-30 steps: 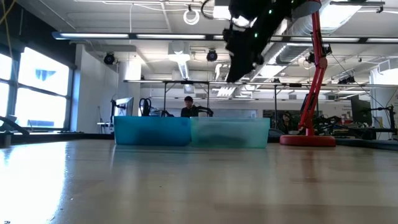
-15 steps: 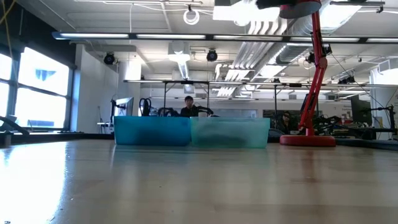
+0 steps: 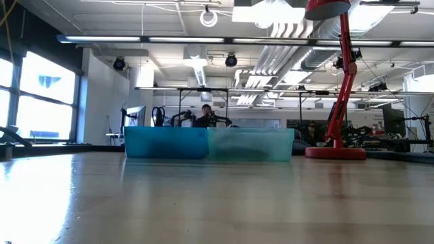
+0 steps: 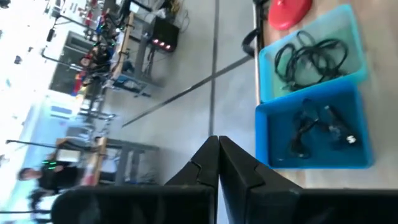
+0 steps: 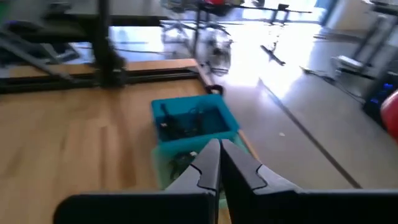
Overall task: Pick & Place USB Port
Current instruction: Return to Home Position
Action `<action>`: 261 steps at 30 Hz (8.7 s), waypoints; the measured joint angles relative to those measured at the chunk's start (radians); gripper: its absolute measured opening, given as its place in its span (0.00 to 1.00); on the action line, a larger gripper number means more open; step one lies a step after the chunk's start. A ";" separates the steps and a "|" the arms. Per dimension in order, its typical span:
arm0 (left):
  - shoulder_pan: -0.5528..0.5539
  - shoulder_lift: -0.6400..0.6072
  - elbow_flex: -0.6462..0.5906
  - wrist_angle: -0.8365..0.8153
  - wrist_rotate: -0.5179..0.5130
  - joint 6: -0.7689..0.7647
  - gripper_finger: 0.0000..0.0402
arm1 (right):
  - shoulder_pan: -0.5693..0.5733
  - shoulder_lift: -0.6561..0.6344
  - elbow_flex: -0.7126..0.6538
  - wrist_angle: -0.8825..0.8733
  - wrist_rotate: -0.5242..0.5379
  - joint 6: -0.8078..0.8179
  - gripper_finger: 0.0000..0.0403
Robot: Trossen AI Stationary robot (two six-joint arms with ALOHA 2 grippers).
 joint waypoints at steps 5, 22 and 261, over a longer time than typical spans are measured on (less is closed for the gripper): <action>0.000 -0.130 -0.078 0.000 0.053 -0.088 0.00 | 0.000 -0.108 -0.048 0.009 -0.186 -0.040 0.00; 0.000 -0.735 -0.957 0.674 0.205 -0.040 0.00 | 0.000 -0.489 -0.630 0.549 -0.411 0.025 0.00; 0.256 -1.126 -1.932 1.621 0.497 -0.095 0.00 | 0.399 -0.594 -1.381 1.124 0.267 0.311 0.00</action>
